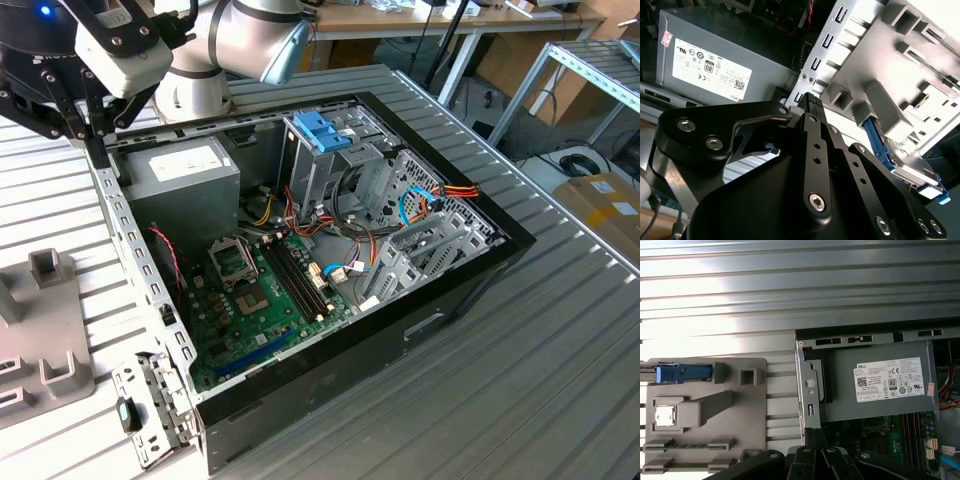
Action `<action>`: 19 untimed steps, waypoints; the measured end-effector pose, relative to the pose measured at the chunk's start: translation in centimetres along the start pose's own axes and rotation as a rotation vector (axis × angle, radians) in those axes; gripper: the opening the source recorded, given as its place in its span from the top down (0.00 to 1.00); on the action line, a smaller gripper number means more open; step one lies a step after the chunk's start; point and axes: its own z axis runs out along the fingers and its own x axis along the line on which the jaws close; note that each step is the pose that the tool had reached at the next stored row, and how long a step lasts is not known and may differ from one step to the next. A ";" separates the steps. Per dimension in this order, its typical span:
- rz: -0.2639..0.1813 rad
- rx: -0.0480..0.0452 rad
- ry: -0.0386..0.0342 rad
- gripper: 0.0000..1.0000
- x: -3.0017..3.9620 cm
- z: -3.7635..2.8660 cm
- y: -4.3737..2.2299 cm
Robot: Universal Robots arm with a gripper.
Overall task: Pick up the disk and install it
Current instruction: 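Reach for the disk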
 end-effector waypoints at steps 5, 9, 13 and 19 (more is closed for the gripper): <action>0.000 0.0001 0.0001 0.90 0.19 -0.01 -0.01; 0.000 0.0000 0.0000 0.90 0.34 -0.01 -0.03; 0.000 0.0000 0.0000 0.90 0.52 -0.01 -0.04; 0.000 0.0000 0.0000 0.90 0.79 -0.02 -0.06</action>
